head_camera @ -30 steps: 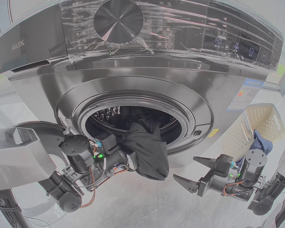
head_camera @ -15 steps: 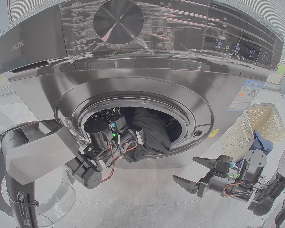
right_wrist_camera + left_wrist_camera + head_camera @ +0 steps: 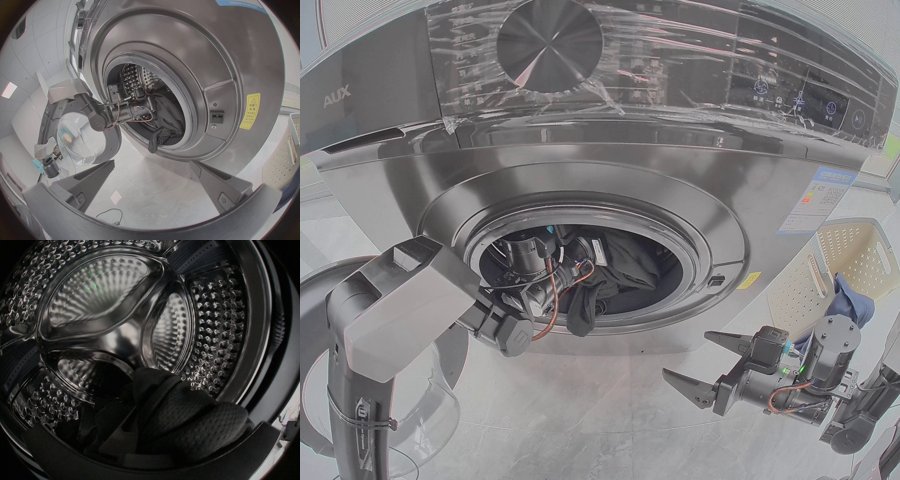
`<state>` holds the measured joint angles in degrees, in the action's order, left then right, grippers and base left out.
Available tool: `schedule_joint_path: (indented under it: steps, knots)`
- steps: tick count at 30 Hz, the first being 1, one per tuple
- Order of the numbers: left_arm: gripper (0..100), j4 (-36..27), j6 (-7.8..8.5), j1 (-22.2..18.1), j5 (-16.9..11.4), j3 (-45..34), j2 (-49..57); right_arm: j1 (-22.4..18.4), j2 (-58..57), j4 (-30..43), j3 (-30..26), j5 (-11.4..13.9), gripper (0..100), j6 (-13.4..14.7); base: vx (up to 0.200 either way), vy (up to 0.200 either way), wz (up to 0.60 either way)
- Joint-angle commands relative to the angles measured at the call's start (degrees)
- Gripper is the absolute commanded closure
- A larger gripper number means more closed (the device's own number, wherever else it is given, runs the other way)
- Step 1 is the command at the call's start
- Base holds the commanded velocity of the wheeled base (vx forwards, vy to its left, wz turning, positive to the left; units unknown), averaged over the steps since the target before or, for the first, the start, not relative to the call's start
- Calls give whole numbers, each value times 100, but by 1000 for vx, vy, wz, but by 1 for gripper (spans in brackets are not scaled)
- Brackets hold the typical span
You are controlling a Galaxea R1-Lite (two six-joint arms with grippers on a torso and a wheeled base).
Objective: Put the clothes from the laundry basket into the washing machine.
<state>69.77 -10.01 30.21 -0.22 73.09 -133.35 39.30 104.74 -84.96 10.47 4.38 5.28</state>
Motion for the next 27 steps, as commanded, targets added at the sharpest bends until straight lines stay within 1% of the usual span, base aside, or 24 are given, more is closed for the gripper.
schedule_joint_path:
  steps: [1, 2, 5, 6, 9, 14, 15, 17, 20, 21, 22, 24, 26, 27]
  knots:
    - [100, -279, -10, -33, 145, 662, -384, -2, 90, -3, -1, 2, 0, -1, 0, 0, 0]
    - [100, -306, -10, -68, 198, 820, -446, -2, 90, -3, -1, 2, 0, -1, 0, 0, 0]
    - [100, -341, -1, -235, 611, 1488, -648, -10, 90, -3, 16, 2, 0, -1, 0, 0, 0]
    - [100, -350, -1, -261, 699, 1620, -674, -10, 99, -3, 8, 2, 0, -1, 0, 0, 0]
    - [100, -359, -10, -296, 760, 1673, -648, -2, 108, -3, 8, 2, 0, -1, 0, 0, 0]
    - [100, -367, -19, -296, 751, 1620, -613, -2, 134, -3, 16, 2, 0, -1, 0, 0, 0]
    - [0, -376, -19, -287, 751, 1585, -613, -2, 134, -3, 16, 2, 0, -1, 0, 0, 0]
    - [0, -376, -45, -243, 751, 1541, -613, -10, 134, -3, 25, 2, 0, 8, 0, 0, 0]
    - [0, -455, -221, -164, 751, 1286, -578, -10, 134, -3, 25, 2, 0, 8, 0, 0, 0]
    - [0, -508, -247, -120, 743, 1172, -525, -10, 134, -3, 25, 2, 0, 8, 0, 0, 0]
    - [0, -508, -247, -120, 743, 1172, -525, -10, 134, -3, 25, 2, 0, 8, 0, 0, 0]
    - [0, -772, -282, -33, 707, 776, -323, -10, 134, -3, 25, 11, 0, 8, 0, 0, 0]
    - [0, -851, -300, 3, 690, 697, -297, -10, 134, -3, 34, 2, 0, 8, 0, 0, 0]
    - [0, -1009, -326, 47, 611, 583, -288, -10, 134, -3, 34, 11, 0, 8, 0, 0, 0]
